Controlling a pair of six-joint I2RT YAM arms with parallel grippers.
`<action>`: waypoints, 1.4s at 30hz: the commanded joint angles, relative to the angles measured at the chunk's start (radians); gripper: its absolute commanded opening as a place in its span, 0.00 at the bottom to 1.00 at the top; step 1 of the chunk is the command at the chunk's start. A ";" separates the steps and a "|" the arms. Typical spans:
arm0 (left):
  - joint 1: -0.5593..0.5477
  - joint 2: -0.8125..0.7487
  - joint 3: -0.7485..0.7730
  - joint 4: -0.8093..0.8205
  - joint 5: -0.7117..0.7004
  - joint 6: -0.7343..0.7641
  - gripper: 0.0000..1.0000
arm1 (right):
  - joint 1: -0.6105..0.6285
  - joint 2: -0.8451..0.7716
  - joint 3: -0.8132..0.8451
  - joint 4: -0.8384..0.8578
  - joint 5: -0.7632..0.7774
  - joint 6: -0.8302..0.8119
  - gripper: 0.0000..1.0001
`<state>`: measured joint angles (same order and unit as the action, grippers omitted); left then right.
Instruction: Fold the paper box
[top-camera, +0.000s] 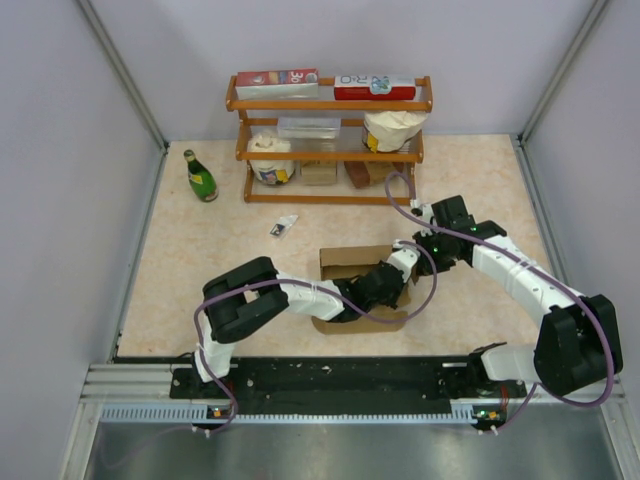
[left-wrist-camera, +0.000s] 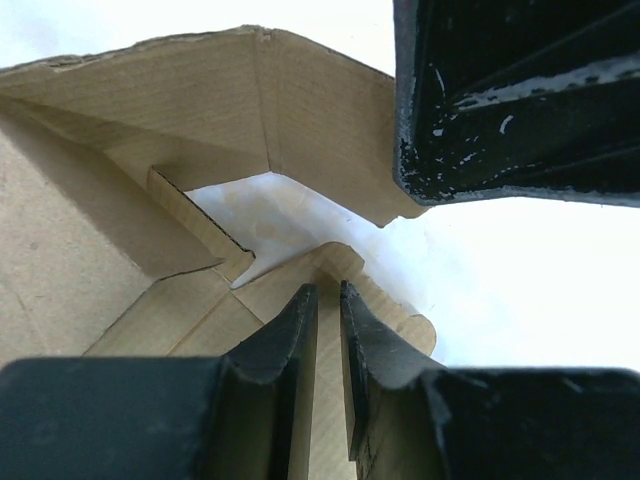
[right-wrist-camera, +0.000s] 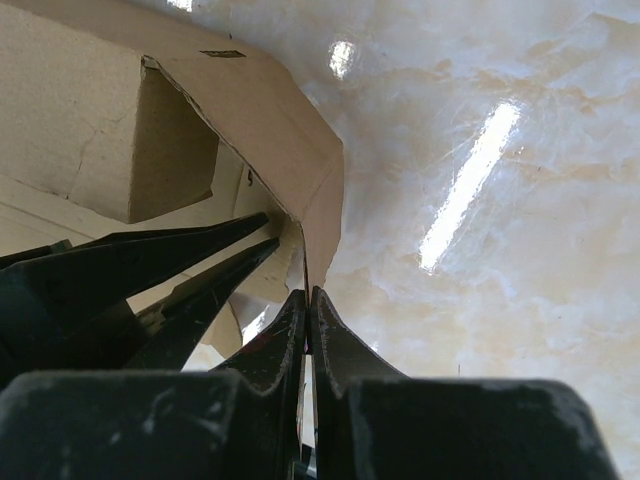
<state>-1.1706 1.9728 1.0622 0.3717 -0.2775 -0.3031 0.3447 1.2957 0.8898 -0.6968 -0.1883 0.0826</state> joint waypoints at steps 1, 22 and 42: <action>-0.012 0.018 0.001 -0.002 0.014 -0.016 0.20 | 0.011 -0.030 0.006 0.026 -0.037 0.017 0.00; -0.017 0.044 -0.025 -0.037 0.008 -0.040 0.18 | 0.013 -0.085 0.012 0.008 -0.080 0.042 0.00; -0.049 -0.057 -0.079 -0.056 -0.014 -0.024 0.19 | 0.014 -0.076 0.001 0.008 -0.054 0.037 0.00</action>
<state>-1.1995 1.9583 1.0115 0.3668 -0.2825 -0.3378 0.3496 1.2438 0.8772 -0.7132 -0.2321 0.1093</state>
